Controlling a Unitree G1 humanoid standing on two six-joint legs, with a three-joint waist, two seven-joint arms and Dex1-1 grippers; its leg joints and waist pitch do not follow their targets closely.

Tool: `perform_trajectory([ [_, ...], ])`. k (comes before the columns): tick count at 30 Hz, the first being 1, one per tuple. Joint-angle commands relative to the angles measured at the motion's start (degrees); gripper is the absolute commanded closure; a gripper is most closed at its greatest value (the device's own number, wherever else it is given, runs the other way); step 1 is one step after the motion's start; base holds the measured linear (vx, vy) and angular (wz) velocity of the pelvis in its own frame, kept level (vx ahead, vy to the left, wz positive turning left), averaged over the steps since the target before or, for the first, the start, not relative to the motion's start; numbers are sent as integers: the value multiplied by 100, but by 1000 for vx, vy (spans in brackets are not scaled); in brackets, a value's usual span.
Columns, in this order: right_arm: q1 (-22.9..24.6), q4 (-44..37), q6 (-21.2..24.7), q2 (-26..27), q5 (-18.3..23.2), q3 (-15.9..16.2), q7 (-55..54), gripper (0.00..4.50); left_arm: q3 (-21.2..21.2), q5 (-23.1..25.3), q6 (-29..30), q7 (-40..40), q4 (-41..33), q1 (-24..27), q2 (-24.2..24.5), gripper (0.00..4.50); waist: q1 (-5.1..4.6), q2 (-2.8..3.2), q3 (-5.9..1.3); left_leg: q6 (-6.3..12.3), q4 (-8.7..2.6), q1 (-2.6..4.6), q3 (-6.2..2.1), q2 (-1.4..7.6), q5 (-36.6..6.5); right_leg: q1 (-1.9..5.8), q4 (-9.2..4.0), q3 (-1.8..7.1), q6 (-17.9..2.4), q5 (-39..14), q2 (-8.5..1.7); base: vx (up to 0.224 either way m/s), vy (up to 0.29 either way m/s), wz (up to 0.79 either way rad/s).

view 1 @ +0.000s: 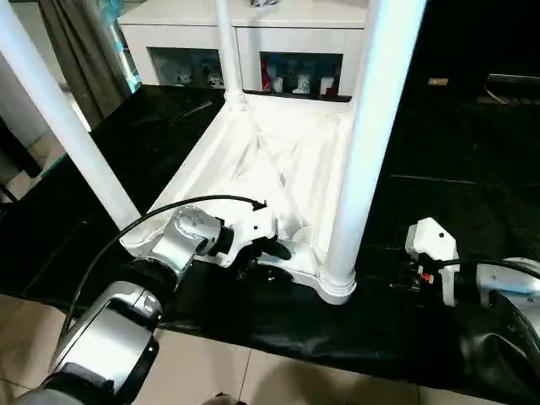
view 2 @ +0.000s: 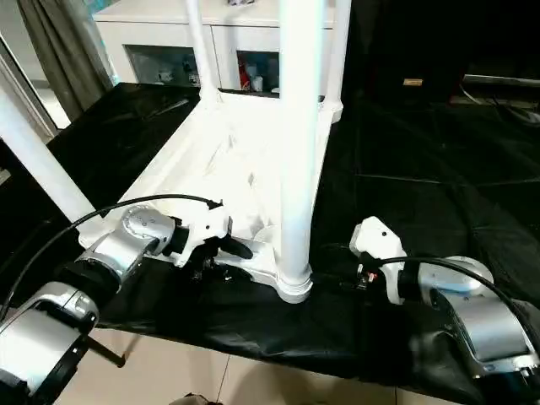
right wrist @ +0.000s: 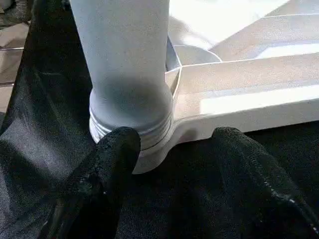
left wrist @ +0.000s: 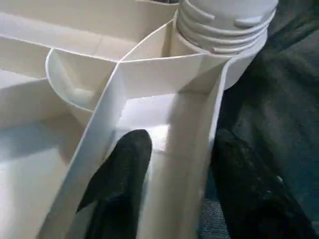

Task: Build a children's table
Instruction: Rotate table base, then rotate leg to tighten

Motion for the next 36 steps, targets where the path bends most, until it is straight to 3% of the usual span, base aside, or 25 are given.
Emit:
perform_trajectory([
  [1, -72, -12, 16, 0, -14, 116, 79, 172, 62, 52, -65, -67, 171, -88, 9, 251, 28, -185, -409, 667, -353, 40, -236, 353, -757, 309, -510, 313, -852, -1677, -507, 0, 0, 0],
  [5, -58, -79, 36, -127, 34, 238, 344, 172, 68, 129, -179, -250, 367, -166, 6, 291, 27, -113, -415, 683, -346, 36, -241, 345, -769, 320, -514, 304, -865, -1595, -497, 0, 0, 0],
  [7, -48, -94, 43, -154, 40, 255, 386, 172, 69, 136, -192, -258, 386, -176, 7, 310, 28, -135, -424, 679, -350, 34, -250, 362, -770, 334, -493, 309, -910, -1476, -506, 0, 0, 0],
  [8, -30, -105, 19, -204, 18, 277, 430, 172, 40, 184, -226, -284, 423, -188, 16, 310, 37, -51, -425, 681, -345, 39, -258, 362, -789, 327, -493, 303, -934, -1448, -509, 0, 0, 0],
  [9, -25, -108, 8, -222, 7, 285, 445, 172, 28, 204, -238, -298, 438, -195, 21, 320, 19, -87, -431, 684, -350, 40, -253, 366, -799, 335, -506, 302, -941, -1364, -496, 0, 0, 0],
  [11, -8, -98, -36, -254, -23, 273, 451, 172, 24, 233, -260, -340, 491, -211, 18, 345, 21, -46, -434, 691, -349, 42, -262, 368, -792, 339, -490, 299, -967, -1285, -498, 0, 0, 0],
  [12, -9, -95, -43, -264, -28, 259, 456, 172, 33, 242, -274, -359, 529, -231, 13, 345, 12, -70, -433, 699, -347, 37, -254, 360, -806, 340, -505, 298, -956, -1294, -494, 0, 0, 0],
  [16, 37, -136, -59, -276, -13, 214, 445, 172, 123, 168, -239, -438, 595, -272, -21, 382, 8, -44, -433, 694, -341, 33, -250, 335, -858, 348, -535, 281, -888, -1537, -490, 0, 0, 0],
  [17, 41, -139, -61, -281, -10, 214, 446, 172, 139, 153, -232, -451, 600, -277, -27, 391, 10, 11, -433, 686, -338, 44, -252, 334, -872, 338, -540, 277, -879, -1584, -488, 0, 0, 0],
  [19, 81, -174, -69, -287, 5, 215, 429, 172, 295, -15, -81, -522, 596, -277, -89, 401, 3, -19, -448, 675, -343, 39, -259, 340, -854, 352, -532, 271, -871, -1552, -482, 0, 0, 0],
  [20, 113, -171, -93, -279, 6, 220, 423, 172, 344, -53, -13, -494, 593, -263, -115, 418, 1, -79, -452, 703, -344, 30, -255, 346, -827, 351, -528, 272, -880, -1492, -480, 0, 0, 0],
  [22, 163, -135, -143, -253, 3, 243, 402, 172, 389, -35, 92, -370, 593, -209, -144, 422, 18, -64, -452, 752, -335, 22, -257, 351, -752, 344, -510, 276, -899, -1462, -494, 0, 0, 0],
  [23, 177, -78, -196, -221, -34, 271, 370, 172, 391, 9, 139, -202, 590, -147, -162, 428, 9, -142, -459, 786, -328, 5, -249, 345, -701, 356, -500, 275, -897, -1393, -492, 0, 0, 0],
  [26, 41, 299, -465, 13, -260, 283, 8, 172, 565, -44, 419, 485, 513, 58, -322, 440, -2, -204, -441, 841, -320, -11, -238, 328, -620, 337, -504, 266, -845, -1564, -501, 0, 0, 0],
  [27, 2, 387, -537, 70, -312, 275, -90, 172, 608, -47, 458, 587, 485, 97, -352, 444, -30, -162, -416, 791, -326, -11, -240, 312, -678, 316, -545, 246, -812, -1813, -500, 0, 0, 0],
  [28, -86, 573, -570, 193, -329, 242, -231, 172, 594, 2, 473, 717, 379, 229, -399, 448, -46, -220, -418, 757, -323, -7, -232, 302, -712, 319, -554, 240, -774, -1923, -490, 0, 0, 0],
  [30, -144, 705, -645, 270, -375, 230, -347, 172, 560, 55, 449, 809, 322, 319, -417, 448, -91, -191, -395, 747, -348, -8, -246, 305, -768, 312, -591, 232, -729, -2076, -479, 0, 0, 0],
  [32, -274, 991, -816, 473, -430, 165, -630, 154, 462, 235, 335, 1021, 218, 493, -435, 449, -149, -248, -387, 702, -342, 20, -233, 280, -950, 308, -633, 246, -581, -2466, -490, 0, 0, 0],
  [33, -288, 1017, -830, 495, -432, 154, -664, 144, 454, 250, 328, 1040, 210, 506, -436, 450, -187, -217, -364, 652, -364, 20, -250, 281, -1021, 295, -650, 228, -536, -2674, -483, 0, 0, 0],
  [36, -357, 1102, -800, 780, -273, 112, -781, 124, 491, 188, 413, 1074, 44, 637, -515, 450, -218, -207, -354, 553, -375, 89, -255, 279, -1206, 274, -720, 236, -388, -3108, -488, 0, 0, 0],
])
